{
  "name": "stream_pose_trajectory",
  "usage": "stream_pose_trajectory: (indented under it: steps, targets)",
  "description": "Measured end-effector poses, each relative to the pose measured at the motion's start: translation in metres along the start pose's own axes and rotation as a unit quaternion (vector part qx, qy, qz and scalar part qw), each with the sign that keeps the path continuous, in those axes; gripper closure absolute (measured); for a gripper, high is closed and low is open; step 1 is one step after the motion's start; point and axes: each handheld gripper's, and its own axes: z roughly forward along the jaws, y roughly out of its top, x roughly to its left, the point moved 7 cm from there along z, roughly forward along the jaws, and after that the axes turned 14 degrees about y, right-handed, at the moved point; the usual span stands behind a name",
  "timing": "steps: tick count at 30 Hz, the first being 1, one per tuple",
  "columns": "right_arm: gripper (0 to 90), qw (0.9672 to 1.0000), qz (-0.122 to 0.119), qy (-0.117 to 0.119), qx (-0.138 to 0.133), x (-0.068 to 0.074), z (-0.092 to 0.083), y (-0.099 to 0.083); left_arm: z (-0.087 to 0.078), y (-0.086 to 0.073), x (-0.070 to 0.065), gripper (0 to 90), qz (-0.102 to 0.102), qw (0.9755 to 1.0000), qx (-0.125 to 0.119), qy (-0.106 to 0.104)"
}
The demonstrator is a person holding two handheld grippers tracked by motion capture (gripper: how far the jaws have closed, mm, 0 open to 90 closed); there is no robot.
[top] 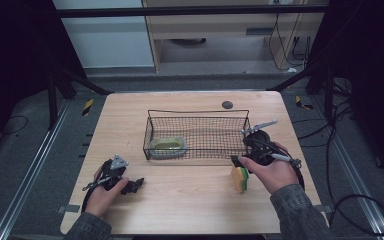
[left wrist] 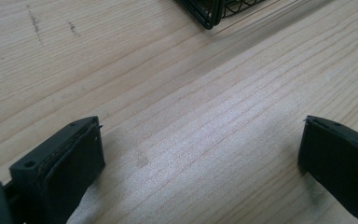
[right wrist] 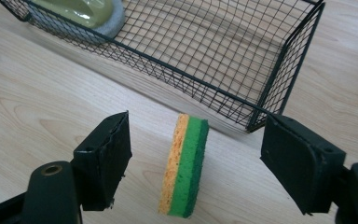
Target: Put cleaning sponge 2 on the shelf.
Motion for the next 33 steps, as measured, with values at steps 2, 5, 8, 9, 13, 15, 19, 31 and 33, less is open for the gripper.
stream_pose_trajectory:
  steps: [2,5,8,9,13,15,19,31,33]
  targets:
    - [24.6,1.0,-0.004,0.001,0.005,0.002,0.004,0.0,0.0,0.0,0.0,0.0,0.0,1.0,0.0,0.0]
    - [24.6,0.9999,-0.004,0.003,0.013,0.003,0.01,0.001,0.002,0.002,0.001,0.0,-0.008,0.9999,-0.002,0.007]
    - [24.8,0.9997,-0.001,0.003,0.025,0.003,0.014,0.0,0.002,0.002,0.001,0.0,-0.008,0.9999,-0.003,0.008]
    - [24.8,0.9996,0.002,0.002,0.027,0.003,0.014,0.0,0.002,0.002,0.001,0.0,-0.008,0.9999,-0.004,0.007]
    - [24.9,0.9992,0.01,-0.003,0.038,0.002,0.018,-0.003,0.003,0.002,0.003,0.0,-0.006,0.9999,0.0,0.009]
    - [25.7,0.9991,0.014,-0.004,0.039,0.002,0.019,-0.004,0.003,0.002,0.005,0.0,-0.008,0.9999,-0.002,0.01]
    - [27.2,0.9991,0.018,-0.005,0.037,0.004,0.019,-0.009,0.003,0.002,0.005,0.0,-0.007,0.9999,0.001,0.009]
    - [23.2,0.9979,0.03,-0.015,0.054,0.0,0.036,-0.018,0.003,0.002,0.005,0.0,-0.007,0.9999,0.002,0.011]
    - [23.6,0.9975,0.034,-0.02,0.059,-0.003,0.039,-0.02,0.003,0.002,0.005,0.0,-0.007,0.9999,0.002,0.011]
